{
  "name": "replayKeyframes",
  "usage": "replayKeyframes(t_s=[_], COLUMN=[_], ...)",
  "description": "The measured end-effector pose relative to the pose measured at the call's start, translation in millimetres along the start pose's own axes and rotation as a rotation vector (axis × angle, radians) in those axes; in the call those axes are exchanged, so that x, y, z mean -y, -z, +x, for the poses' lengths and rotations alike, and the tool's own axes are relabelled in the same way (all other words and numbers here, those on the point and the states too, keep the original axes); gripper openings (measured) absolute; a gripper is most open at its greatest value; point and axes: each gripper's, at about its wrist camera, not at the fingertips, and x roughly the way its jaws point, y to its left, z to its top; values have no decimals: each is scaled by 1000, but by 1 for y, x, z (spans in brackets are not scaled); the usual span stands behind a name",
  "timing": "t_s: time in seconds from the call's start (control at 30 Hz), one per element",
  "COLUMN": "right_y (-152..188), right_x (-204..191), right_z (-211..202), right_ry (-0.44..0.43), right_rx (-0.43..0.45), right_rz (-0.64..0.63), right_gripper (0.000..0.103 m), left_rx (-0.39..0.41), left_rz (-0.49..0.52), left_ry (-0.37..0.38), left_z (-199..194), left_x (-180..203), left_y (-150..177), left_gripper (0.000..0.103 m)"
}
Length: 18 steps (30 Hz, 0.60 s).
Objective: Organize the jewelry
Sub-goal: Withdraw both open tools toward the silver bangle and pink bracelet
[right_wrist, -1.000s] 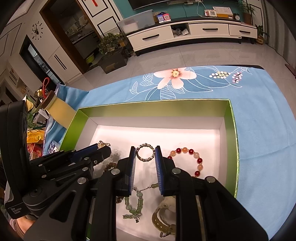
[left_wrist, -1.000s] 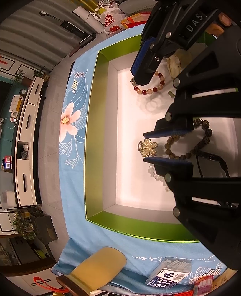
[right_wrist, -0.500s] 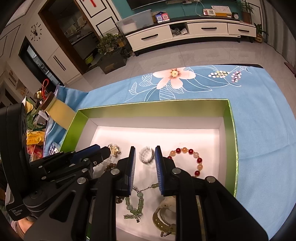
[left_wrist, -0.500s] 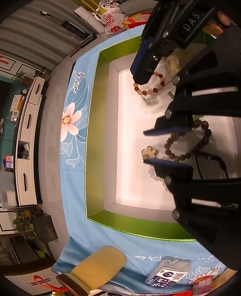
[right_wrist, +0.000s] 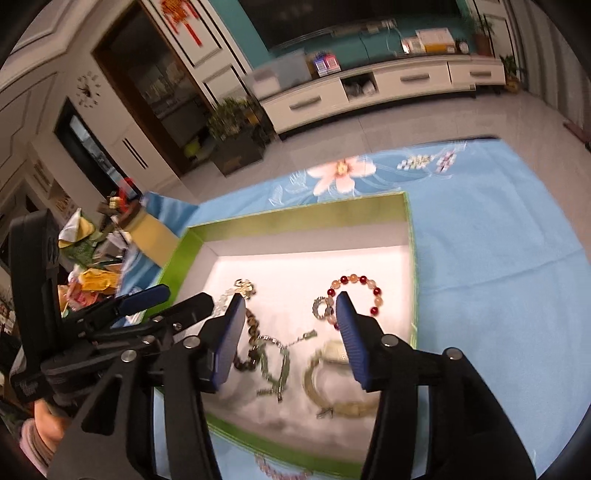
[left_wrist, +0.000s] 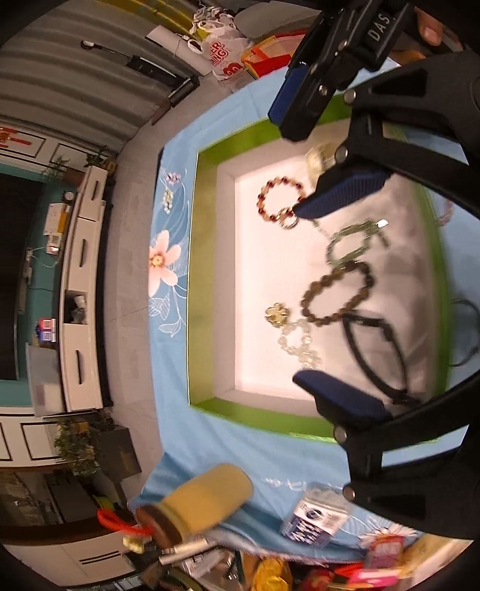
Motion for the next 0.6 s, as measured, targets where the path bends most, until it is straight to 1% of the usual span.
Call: replayKeyframes(t_s=[0.03,0.13,0.23,0.33,0.4,0.5,0.6], right_y=[4,19,36,52,62,79,94], right_x=[-1,-2,-2,-2,-2,-1,2], right_z=[-10,-42,-70,-87,-95,-105,-110], right_ry=[-5,-15,-3,2,9,26,36], right_rx=[19,72,99,91,78,56,30], right_rz=[-10,-40,-64,-71,-69,-62,-44], right_gripper=[60,68,75,77,78,79,79], left_rx=[11,39,38,16,8,-7,-23], left_rz=[0,-16,-44,-63,-62,-57,-70], left_ry=[3,-3,-20,-36,-59,-87,-97], left_z=[-7,-34,-54,-67,-74,-84,-92], left_x=[1,0,-3,-6,-6,-7,-9], left_y=[3,21,42,63,77,99,117], left_gripper=[89,101,101,101,101,101,101])
